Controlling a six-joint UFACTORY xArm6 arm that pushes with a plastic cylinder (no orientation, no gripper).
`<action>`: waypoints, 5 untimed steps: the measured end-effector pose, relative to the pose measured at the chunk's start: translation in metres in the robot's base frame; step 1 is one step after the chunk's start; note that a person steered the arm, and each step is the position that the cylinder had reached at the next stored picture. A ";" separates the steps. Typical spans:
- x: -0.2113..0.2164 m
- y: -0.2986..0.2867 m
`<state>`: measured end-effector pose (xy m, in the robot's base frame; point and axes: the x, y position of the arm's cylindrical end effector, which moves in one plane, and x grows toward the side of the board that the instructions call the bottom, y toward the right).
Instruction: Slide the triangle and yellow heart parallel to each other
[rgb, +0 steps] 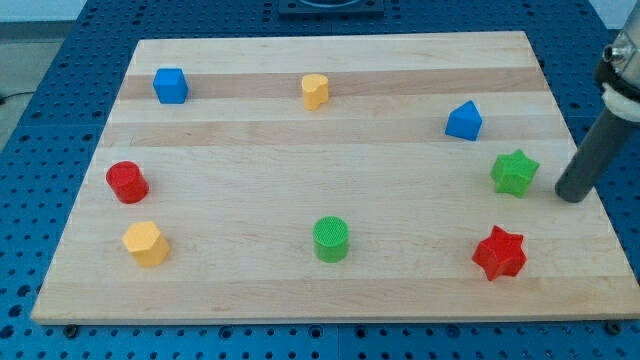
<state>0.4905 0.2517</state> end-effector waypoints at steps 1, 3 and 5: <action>-0.028 -0.054; -0.050 -0.055; -0.119 -0.076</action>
<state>0.3720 0.1756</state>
